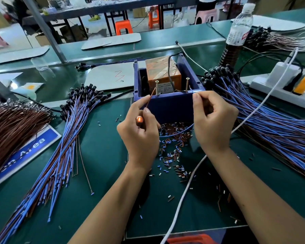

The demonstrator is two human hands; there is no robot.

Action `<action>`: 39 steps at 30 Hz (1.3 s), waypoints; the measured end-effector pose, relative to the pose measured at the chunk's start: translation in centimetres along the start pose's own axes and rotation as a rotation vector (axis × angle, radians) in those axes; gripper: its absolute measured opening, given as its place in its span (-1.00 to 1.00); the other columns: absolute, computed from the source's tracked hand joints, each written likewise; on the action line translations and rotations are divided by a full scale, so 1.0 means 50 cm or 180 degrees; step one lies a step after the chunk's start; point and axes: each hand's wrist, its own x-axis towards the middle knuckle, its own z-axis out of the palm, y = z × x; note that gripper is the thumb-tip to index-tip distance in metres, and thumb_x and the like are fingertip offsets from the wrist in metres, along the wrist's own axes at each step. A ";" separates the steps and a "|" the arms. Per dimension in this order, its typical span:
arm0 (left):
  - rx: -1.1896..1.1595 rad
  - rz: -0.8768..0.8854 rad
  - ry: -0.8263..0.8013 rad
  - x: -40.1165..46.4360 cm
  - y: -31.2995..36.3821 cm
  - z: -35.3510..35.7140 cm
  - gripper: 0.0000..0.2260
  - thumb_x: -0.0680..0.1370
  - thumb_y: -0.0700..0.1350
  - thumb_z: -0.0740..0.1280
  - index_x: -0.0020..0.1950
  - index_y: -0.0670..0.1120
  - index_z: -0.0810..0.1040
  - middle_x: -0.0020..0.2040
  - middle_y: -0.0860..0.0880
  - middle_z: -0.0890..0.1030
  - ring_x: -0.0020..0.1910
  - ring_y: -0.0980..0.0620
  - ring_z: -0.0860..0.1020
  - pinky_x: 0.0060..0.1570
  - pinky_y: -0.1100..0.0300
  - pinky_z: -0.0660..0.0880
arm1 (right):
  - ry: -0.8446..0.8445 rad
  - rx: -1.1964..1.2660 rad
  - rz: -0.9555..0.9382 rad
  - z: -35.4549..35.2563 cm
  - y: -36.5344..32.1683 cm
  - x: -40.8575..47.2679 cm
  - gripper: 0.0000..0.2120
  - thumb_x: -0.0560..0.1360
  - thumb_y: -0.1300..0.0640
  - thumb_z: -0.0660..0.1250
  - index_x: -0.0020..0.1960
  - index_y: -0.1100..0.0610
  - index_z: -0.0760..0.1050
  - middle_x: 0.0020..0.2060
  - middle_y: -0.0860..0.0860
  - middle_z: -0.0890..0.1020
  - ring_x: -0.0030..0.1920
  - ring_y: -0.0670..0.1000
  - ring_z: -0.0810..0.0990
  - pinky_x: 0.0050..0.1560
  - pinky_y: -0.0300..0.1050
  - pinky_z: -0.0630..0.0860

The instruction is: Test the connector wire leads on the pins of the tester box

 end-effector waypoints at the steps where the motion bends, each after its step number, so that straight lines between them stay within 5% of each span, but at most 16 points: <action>1: -0.0069 0.0030 0.0037 0.000 0.003 0.001 -0.75 0.63 -0.22 0.23 0.20 -0.06 0.65 -0.45 0.03 0.56 -0.47 0.03 0.57 -0.37 0.21 0.46 | 0.0020 0.0039 0.0025 -0.003 0.000 0.000 -0.82 0.66 0.18 0.36 -0.07 0.20 0.67 -0.34 -0.06 0.61 -0.36 -0.12 0.54 -0.30 -0.30 0.41; 7: -0.0507 -0.0283 -0.0107 0.011 0.072 0.070 -0.77 0.61 -0.27 0.24 0.12 -0.10 0.66 -0.50 0.00 0.53 -0.52 0.03 0.52 -0.39 0.26 0.43 | 0.0138 0.0224 0.0170 -0.046 -0.004 0.005 -0.84 0.66 0.17 0.36 -0.07 0.15 0.64 -0.36 -0.04 0.62 -0.36 -0.03 0.59 -0.33 -0.06 0.50; 12: -0.0386 -0.1031 -0.1536 0.024 0.172 0.220 -0.82 0.55 -0.22 0.29 -0.12 -0.03 0.66 -0.47 0.01 0.61 -0.46 0.12 0.56 -0.36 0.28 0.47 | 0.0608 0.0096 0.0538 -0.155 0.019 0.045 -0.86 0.63 0.05 0.37 -0.06 0.04 0.66 -0.34 -0.04 0.66 -0.32 0.02 0.63 -0.29 -0.07 0.54; 14: -0.0398 -0.1603 -0.2280 0.008 0.202 0.298 -0.80 0.55 -0.23 0.31 -0.25 -0.05 0.61 -0.43 -0.02 0.62 -0.47 0.05 0.53 -0.38 0.22 0.48 | 0.0829 -0.0111 0.0660 -0.224 0.044 0.068 -0.85 0.61 0.01 0.37 -0.09 0.00 0.65 -0.32 -0.09 0.67 -0.30 -0.01 0.64 -0.26 -0.10 0.54; 17: -0.0807 -0.3058 -0.3323 -0.032 0.235 0.404 -0.80 0.62 -0.24 0.25 -0.20 -0.15 0.47 -0.34 -0.12 0.56 -0.67 0.12 0.24 -0.61 0.38 0.18 | 0.1175 -0.0509 0.0987 -0.328 0.085 0.098 -0.84 0.55 -0.04 0.37 -0.16 -0.02 0.63 -0.36 -0.21 0.66 -0.34 -0.19 0.60 -0.24 -0.16 0.56; 19: -0.1310 -0.3920 -0.3710 -0.063 0.251 0.458 -0.77 0.68 -0.24 0.13 -0.18 -0.17 0.35 -0.27 -0.15 0.50 -0.72 0.18 0.19 -0.71 0.38 0.09 | 0.1375 -0.0731 0.1291 -0.394 0.106 0.113 -0.78 0.51 -0.08 0.37 -0.16 0.04 0.66 -0.35 -0.12 0.68 -0.34 -0.10 0.63 -0.21 -0.05 0.62; 23: -0.1947 -0.4666 -0.3291 -0.092 0.245 0.526 -0.75 0.67 -0.34 -0.04 -0.15 -0.20 0.31 -0.20 -0.15 0.39 -0.73 0.21 0.24 -0.73 0.39 0.11 | 0.1312 -0.1298 0.1652 -0.478 0.116 0.127 -0.69 0.42 -0.15 0.37 -0.01 0.03 0.70 -0.25 -0.05 0.71 -0.27 0.02 0.69 -0.05 0.10 0.68; 26: -0.1985 -0.4543 -0.2149 -0.078 0.224 0.551 -0.69 0.66 -0.40 -0.09 0.15 -0.25 0.42 -0.08 -0.20 0.46 -0.70 0.17 0.40 -0.72 0.38 0.17 | 0.0843 -0.2077 0.1457 -0.488 0.105 0.118 -0.56 0.46 -0.15 0.36 0.24 0.06 0.62 0.16 0.07 0.64 -0.03 0.16 0.69 0.20 0.13 0.60; 28: -0.1991 -0.4566 -0.1600 -0.062 0.207 0.555 -0.60 0.69 -0.38 -0.11 0.45 -0.24 0.32 0.19 -0.32 0.50 -0.63 0.01 0.55 -0.71 0.38 0.27 | 0.0453 -0.2639 0.1178 -0.472 0.095 0.108 -0.51 0.49 -0.12 0.41 0.33 0.10 0.56 0.40 0.19 0.42 0.29 0.29 0.50 0.29 0.27 0.47; 31: -0.1909 -0.4335 -0.1510 -0.046 0.193 0.533 -0.62 0.71 -0.34 -0.04 0.51 -0.32 0.30 0.25 -0.40 0.56 -0.54 -0.05 0.61 -0.53 0.30 0.52 | -0.0205 -0.2982 0.0790 -0.416 0.079 0.109 -0.59 0.57 -0.19 0.37 0.32 0.01 0.58 0.44 0.12 0.43 0.45 0.25 0.32 0.37 0.29 0.24; 34: -0.2079 -0.4207 -0.1400 -0.034 0.189 0.522 -0.67 0.70 -0.32 0.08 0.40 -0.37 0.47 0.07 -0.31 0.65 -0.29 -0.12 0.59 -0.12 0.07 0.65 | -0.1101 -0.2281 0.0686 -0.350 0.076 0.115 -0.60 0.66 -0.17 0.24 0.42 -0.03 0.49 0.20 0.04 0.67 0.31 0.13 0.51 0.44 0.19 0.20; 37: -0.2271 -0.3964 -0.1007 0.000 0.190 0.501 -0.72 0.72 -0.33 0.02 0.37 -0.34 0.39 0.14 -0.29 0.66 -0.35 -0.11 0.66 -0.47 0.18 0.60 | -0.1423 -0.1464 0.0775 -0.320 0.078 0.117 -0.48 0.67 -0.06 0.30 0.56 0.06 0.30 -0.12 0.07 0.72 -0.06 0.13 0.65 0.13 0.10 0.50; 39: -0.2535 -0.3849 -0.0732 0.023 0.180 0.479 -0.69 0.70 -0.37 0.06 0.44 -0.30 0.34 0.19 -0.32 0.63 -0.25 -0.15 0.70 -0.41 0.20 0.63 | -0.1414 -0.1334 0.0676 -0.324 0.078 0.124 -0.56 0.64 -0.01 0.37 0.48 0.05 0.41 -0.25 -0.03 0.67 -0.27 -0.10 0.58 -0.13 -0.07 0.47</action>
